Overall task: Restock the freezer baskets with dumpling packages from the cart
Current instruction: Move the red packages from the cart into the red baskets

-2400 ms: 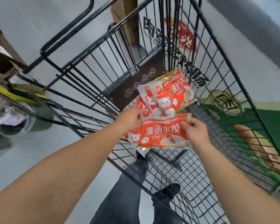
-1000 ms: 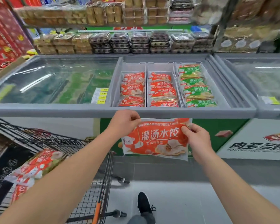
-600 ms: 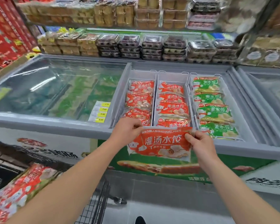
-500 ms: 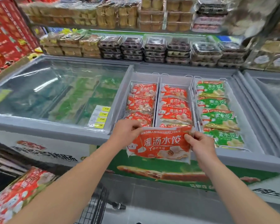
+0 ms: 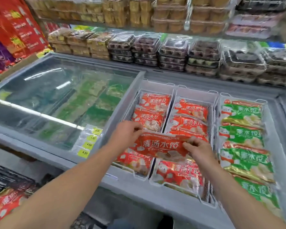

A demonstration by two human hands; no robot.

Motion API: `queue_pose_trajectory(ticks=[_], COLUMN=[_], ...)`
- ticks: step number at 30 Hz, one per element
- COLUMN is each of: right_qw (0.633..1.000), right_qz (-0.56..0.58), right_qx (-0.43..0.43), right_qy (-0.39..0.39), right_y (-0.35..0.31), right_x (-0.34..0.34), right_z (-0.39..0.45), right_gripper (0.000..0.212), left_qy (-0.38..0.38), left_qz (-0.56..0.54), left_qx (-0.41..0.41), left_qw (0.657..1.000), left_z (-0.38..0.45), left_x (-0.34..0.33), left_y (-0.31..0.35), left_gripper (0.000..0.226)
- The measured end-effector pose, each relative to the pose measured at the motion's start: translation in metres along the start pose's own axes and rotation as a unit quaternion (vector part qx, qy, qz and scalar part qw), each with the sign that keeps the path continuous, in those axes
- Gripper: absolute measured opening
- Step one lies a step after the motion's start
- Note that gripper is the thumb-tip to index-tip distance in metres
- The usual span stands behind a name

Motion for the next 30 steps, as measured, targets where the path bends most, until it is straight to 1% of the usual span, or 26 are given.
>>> queue_pose_trajectory(ticks=[4, 6, 8, 10, 14, 16, 18, 20, 22, 24, 27, 30], right_qw=[0.998, 0.996, 0.991, 0.989, 0.979, 0.976, 0.972, 0.969, 0.965, 0.963, 0.969, 0.975], right_qz=[-0.053, -0.086, -0.120, -0.136, -0.199, -0.214, -0.232, -0.242, -0.259, -0.265, -0.238, -0.210], right_qx=[0.006, 0.000, -0.001, 0.004, 0.012, 0.012, 0.030, 0.048, 0.047, 0.049, 0.044, 0.042], right_qy=[-0.019, -0.034, -0.054, -0.061, -0.032, -0.024, -0.012, -0.007, -0.015, -0.026, -0.048, -0.051], right_y=[-0.012, -0.017, -0.018, -0.018, -0.023, -0.023, -0.024, -0.024, -0.022, -0.019, -0.019, -0.018], right_x=[-0.007, -0.013, -0.020, -0.035, -0.064, -0.078, -0.090, -0.102, -0.115, -0.127, -0.141, -0.144], right_z=[0.042, 0.069, 0.083, 0.106, 0.157, 0.182, 0.198, 0.212, 0.218, 0.222, 0.224, 0.226], right_gripper=[0.011, 0.010, 0.006, 0.013, 0.012, 0.013, 0.015, 0.017, 0.021, 0.025, 0.026, 0.028], left_qy=[-0.002, -0.012, -0.021, -0.038, -0.062, -0.050, -0.037, -0.047, -0.077, -0.105, -0.100, -0.105], left_qz=[0.033, 0.023, 0.022, 0.035, 0.046, 0.057, 0.083, 0.116, 0.136, 0.138, 0.143, 0.150], left_qx=[0.015, 0.026, 0.019, 0.000, -0.011, -0.012, -0.018, -0.014, -0.001, 0.005, 0.007, -0.006], left_qw=[0.999, 0.999, 0.999, 0.999, 0.997, 0.997, 0.996, 0.992, 0.988, 0.985, 0.985, 0.983], left_z=[0.045, 0.073, 0.089, 0.113, 0.157, 0.171, 0.180, 0.185, 0.186, 0.184, 0.184, 0.185], left_x=[-0.014, -0.027, -0.037, -0.048, -0.072, -0.080, -0.084, -0.089, -0.094, -0.094, -0.091, -0.092], left_y=[-0.010, -0.024, -0.033, -0.046, -0.081, -0.094, -0.104, -0.115, -0.126, -0.133, -0.139, -0.145], left_gripper=[0.012, 0.012, 0.013, 0.014, 0.016, 0.020, 0.025, 0.030, 0.034, 0.033, 0.031, 0.030])
Point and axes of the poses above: each hand's wrist, its own z-axis towards the middle knuckle, its own x-axis out of the back of the hand, y = z × x, the point moved 1 cm from there along z, towards the middle knuckle, and after that the axes turned 5 degrees about -x, right-handed, at the moved point
